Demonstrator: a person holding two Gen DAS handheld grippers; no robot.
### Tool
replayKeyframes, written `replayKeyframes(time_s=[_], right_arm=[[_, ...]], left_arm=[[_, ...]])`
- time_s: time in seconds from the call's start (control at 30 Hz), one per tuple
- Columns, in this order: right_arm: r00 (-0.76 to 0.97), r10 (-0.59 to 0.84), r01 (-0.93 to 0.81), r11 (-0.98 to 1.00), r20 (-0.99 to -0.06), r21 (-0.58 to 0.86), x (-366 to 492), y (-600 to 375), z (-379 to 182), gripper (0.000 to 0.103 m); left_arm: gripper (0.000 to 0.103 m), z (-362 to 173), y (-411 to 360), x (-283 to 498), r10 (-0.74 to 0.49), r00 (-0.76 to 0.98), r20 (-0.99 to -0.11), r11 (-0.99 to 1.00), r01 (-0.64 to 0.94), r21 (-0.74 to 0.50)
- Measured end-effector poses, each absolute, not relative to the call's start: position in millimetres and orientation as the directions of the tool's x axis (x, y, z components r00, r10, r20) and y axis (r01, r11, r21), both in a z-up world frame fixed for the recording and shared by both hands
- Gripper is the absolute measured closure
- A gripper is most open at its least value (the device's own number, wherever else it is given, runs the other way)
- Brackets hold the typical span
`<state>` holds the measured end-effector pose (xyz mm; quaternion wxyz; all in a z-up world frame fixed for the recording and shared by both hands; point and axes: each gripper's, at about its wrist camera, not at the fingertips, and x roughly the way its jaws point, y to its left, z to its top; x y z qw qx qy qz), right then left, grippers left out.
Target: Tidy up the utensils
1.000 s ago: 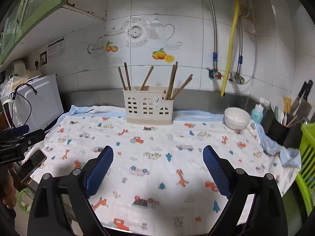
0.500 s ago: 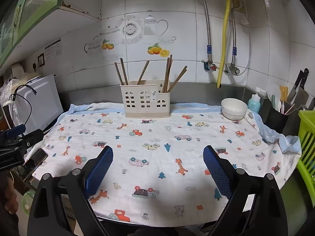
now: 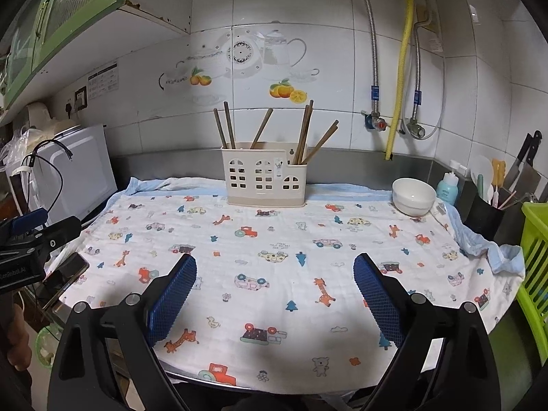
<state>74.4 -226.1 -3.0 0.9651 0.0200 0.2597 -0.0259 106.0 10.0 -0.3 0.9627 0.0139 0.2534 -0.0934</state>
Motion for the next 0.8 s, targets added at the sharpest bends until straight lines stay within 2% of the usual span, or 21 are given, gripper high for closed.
replayKeyframes(time_s=[0.8], right_arm=[[0.858, -0.021, 0.045, 0.998, -0.512, 0.034, 76.3, -220.1, -7.8, 0.013]], left_arm=[[0.006, -6.1, 8.3, 106.6, -0.175, 0.844, -0.506, 0.982, 0.187, -0.026]])
